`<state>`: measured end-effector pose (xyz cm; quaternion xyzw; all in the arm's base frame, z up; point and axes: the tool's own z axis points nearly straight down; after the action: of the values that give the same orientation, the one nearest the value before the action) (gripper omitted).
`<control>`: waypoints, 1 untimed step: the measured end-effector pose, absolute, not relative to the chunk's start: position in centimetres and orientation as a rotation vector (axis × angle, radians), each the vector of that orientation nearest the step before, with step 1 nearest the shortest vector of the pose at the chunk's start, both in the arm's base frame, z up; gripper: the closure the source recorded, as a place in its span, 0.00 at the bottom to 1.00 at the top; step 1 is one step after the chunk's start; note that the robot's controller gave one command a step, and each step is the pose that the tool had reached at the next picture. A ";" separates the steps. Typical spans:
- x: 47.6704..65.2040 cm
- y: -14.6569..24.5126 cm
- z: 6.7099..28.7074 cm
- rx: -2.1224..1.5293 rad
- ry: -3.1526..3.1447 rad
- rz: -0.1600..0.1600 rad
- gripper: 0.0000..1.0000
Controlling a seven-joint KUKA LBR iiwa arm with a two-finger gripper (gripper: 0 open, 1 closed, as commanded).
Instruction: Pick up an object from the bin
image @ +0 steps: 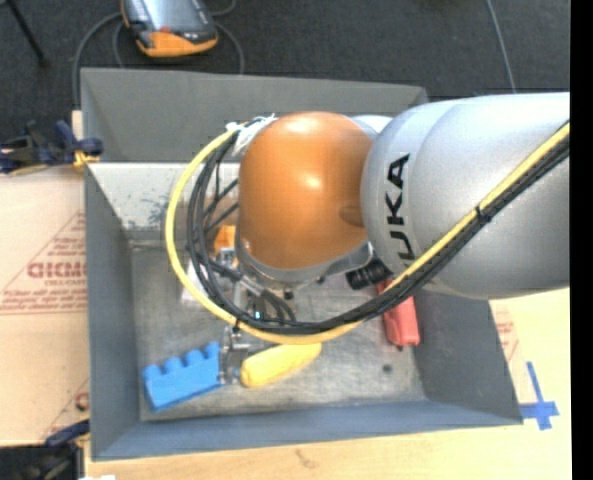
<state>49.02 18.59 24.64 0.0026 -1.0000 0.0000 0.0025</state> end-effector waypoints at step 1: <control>49.2 18.5 25.0 0.001 -3.144 -0.003 0.00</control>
Offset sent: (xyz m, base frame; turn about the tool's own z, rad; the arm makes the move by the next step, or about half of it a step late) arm -0.0180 0.0272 -0.1764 -0.0313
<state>49.19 18.48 25.05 0.0003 -1.0000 -0.0009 -0.0013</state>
